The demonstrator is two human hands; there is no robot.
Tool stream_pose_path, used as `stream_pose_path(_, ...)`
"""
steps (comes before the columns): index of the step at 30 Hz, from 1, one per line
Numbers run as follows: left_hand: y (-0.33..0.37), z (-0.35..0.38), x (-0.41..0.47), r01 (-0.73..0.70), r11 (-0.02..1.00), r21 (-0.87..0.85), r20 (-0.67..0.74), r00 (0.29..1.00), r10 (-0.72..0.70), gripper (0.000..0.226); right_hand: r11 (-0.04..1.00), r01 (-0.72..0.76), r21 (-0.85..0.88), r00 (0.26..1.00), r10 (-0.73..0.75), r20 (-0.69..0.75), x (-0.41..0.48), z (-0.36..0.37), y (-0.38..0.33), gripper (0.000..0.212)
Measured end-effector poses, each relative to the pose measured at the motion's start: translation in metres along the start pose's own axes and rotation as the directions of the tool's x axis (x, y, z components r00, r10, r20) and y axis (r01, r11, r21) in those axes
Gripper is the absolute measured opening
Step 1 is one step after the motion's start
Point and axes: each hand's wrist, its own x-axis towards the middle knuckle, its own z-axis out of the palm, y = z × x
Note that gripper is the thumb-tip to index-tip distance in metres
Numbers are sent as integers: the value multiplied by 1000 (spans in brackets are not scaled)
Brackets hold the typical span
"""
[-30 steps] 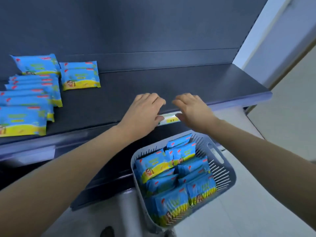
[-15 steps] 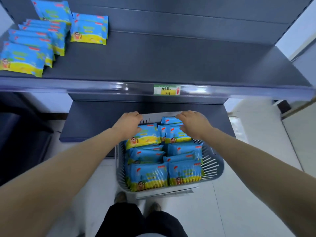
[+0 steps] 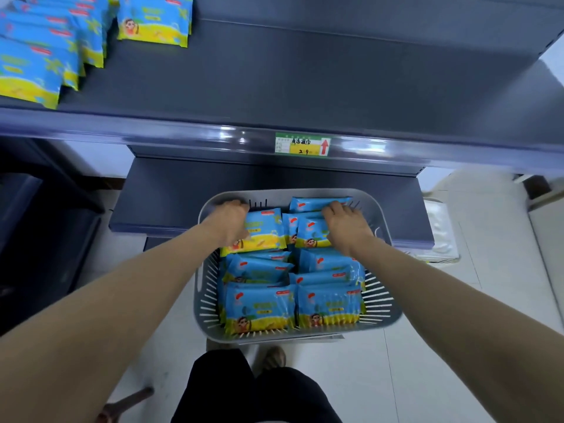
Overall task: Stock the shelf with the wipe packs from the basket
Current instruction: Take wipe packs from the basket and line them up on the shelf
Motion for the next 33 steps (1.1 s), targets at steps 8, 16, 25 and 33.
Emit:
stream_pose_path(8,6,-3,-14,4,999,32,-21,1000,-3,60,996,39,-78,989,-27,145,-2,-9,9,44)
stream_pose_path(16,3,-63,-45,-108,985,-131,-57,993,101,34,966,99,240,991,-119,68,-15,-123,28,37)
stream_pose_path(25,-50,-183,-84,-157,954,-255,-371,927,53,29,943,157,295,968,-87,-236,9,-275,18,36)
stream_pose_path(33,-143,-249,-81,-191,902,-387,-535,843,-51,26,880,165,445,946,-14,-323,111,-353,-43,34)
